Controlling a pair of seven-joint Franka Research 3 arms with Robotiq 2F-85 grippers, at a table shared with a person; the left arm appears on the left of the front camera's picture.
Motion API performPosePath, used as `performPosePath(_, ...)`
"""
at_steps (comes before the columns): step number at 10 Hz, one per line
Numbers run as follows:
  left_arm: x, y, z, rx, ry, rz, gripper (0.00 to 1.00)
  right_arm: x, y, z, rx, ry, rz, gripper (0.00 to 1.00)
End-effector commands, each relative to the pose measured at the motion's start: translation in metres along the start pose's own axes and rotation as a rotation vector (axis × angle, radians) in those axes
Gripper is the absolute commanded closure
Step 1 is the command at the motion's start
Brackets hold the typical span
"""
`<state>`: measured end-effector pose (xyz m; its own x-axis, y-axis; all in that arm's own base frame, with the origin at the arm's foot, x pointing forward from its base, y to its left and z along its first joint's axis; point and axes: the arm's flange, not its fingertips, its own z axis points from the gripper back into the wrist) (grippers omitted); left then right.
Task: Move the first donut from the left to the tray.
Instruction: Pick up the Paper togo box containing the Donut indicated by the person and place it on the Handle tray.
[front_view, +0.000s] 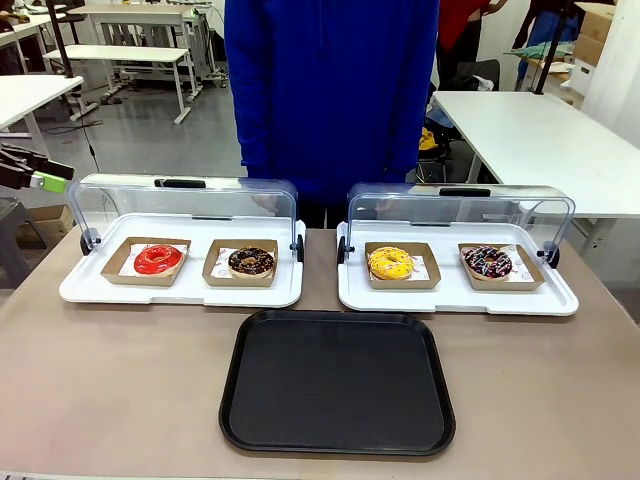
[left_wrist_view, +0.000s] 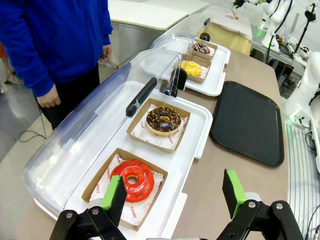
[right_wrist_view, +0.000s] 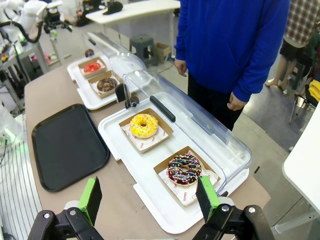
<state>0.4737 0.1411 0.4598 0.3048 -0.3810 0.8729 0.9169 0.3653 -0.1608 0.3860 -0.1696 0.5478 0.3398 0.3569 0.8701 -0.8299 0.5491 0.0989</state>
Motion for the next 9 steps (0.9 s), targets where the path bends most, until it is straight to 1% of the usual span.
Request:
performPosePath(1, 0.0002, 0.0, 0.0, 0.0, 0.0, 0.0, 0.0, 0.003, -0.0036, -0.0011, 0.003, -0.031, 0.026, 0.0)
performPosePath(9, 0.0002, 0.0, 0.0, 0.0, 0.0, 0.0, 0.0, 0.003, -0.0036, -0.0011, 0.003, -0.031, 0.026, 0.0)
